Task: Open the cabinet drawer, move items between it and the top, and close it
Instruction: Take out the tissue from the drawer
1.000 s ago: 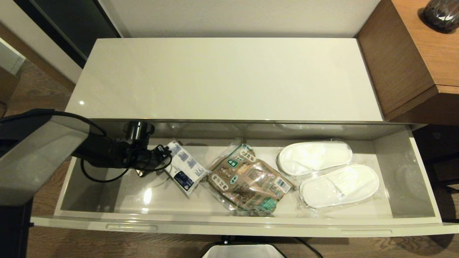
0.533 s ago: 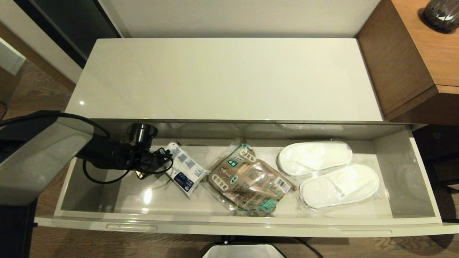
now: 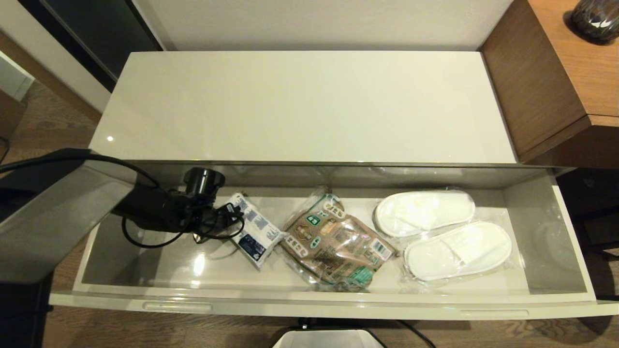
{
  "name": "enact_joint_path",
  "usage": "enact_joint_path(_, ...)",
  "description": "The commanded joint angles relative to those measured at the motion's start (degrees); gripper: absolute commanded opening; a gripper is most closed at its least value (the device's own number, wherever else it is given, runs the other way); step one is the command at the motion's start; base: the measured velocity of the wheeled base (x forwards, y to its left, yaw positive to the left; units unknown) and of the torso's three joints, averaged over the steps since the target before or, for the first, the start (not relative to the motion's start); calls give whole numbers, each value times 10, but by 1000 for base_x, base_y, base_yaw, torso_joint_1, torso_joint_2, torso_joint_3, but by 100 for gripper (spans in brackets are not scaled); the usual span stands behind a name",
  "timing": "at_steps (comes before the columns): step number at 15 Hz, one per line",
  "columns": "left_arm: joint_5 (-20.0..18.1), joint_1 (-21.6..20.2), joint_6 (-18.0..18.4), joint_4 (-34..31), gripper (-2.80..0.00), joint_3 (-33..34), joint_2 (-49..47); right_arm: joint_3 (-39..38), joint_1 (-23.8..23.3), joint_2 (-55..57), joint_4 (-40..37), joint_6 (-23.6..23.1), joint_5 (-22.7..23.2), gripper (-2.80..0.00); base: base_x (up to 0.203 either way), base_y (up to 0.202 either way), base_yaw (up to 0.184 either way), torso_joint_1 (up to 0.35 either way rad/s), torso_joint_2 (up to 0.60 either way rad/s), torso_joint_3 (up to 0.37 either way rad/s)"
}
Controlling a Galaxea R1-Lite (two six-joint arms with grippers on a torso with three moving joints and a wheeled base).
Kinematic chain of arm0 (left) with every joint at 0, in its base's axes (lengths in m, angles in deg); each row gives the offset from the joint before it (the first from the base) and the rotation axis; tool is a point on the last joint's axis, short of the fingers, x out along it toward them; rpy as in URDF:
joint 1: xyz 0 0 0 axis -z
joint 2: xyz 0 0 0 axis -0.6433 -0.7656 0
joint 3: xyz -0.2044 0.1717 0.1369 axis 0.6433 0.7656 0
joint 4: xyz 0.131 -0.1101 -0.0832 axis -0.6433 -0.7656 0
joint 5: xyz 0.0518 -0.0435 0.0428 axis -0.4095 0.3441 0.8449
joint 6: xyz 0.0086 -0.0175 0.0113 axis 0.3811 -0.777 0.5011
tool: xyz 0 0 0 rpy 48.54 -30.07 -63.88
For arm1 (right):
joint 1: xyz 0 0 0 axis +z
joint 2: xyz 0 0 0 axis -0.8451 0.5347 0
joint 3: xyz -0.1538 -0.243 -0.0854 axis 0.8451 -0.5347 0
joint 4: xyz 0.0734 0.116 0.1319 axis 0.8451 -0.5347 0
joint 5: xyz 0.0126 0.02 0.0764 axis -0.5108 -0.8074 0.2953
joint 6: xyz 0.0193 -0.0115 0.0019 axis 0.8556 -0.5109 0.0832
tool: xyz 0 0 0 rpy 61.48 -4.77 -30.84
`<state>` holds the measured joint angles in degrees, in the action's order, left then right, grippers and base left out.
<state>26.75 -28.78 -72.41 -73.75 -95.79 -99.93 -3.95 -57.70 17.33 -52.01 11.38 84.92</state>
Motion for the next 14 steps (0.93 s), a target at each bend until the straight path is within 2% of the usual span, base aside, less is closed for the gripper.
enact_joint_path(1, -3, 13, 1, 0, 0, 9, 14, -1, 0, 1, 0, 0, 0, -280, 0, 0, 0, 0, 0, 0)
enact_joint_path(4, -33, 29, 7, 4, 0, 28, 28, -1, 0, 1, 0, 0, 0, -280, 0, 0, 0, 0, 0, 0)
enact_joint_path(6, -74, 32, 7, 5, 0, 40, 39, -1, 0, 1, 0, 0, 0, -280, 0, 0, 0, 0, 0, 0)
enact_joint_path(14, -97, 34, 10, 1, 0, 44, 34, -1, 0, 1, 0, 0, 0, -280, 0, 0, 0, 0, 0, 0)
